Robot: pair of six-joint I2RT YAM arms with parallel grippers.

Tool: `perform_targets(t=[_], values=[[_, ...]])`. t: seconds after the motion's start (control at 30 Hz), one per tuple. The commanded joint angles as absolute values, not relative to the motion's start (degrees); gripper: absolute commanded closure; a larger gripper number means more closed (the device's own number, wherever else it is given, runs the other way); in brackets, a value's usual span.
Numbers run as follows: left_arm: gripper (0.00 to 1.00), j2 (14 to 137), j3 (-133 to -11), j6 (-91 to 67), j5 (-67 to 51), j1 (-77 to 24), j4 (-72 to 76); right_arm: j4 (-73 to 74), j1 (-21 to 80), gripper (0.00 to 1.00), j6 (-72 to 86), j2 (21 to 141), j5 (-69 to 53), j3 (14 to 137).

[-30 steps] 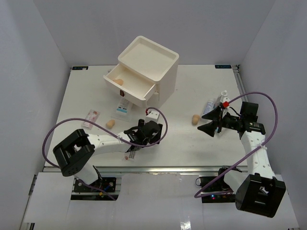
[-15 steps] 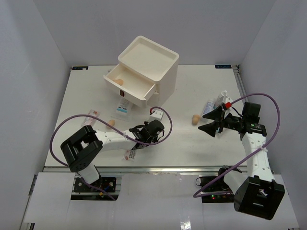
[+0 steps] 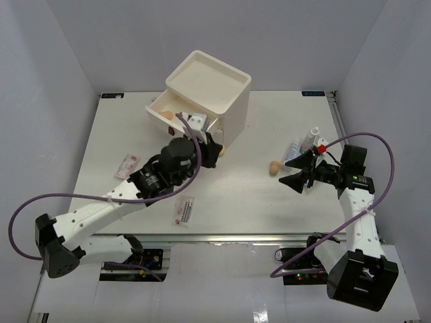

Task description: Organize the makeup

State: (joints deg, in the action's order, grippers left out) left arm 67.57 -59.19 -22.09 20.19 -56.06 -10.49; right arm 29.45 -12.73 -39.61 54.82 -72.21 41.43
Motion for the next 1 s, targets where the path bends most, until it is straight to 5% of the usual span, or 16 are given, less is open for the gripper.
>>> perform_targets(t=[0.0, 0.33, 0.63, 0.97], values=[[1.00, 65.0, -67.3, -18.8, 17.8, -46.7, -13.6, 28.3, -13.1, 0.23, -40.1, 53.6, -74.0, 41.4], [0.96, 79.4, -81.3, -19.0, 8.6, -28.8, -17.6, 28.4, -13.1, 0.23, -40.0, 53.1, -74.2, 41.2], [0.63, 87.9, -85.2, -20.0, 5.8, -25.3, -18.8, 28.4, -13.2, 0.23, -40.0, 52.7, -74.1, 41.1], [0.34, 79.4, -80.6, -20.8, 2.2, -24.0, -18.7, 28.4, -13.5, 0.23, -39.8, 52.5, -74.3, 41.0]])
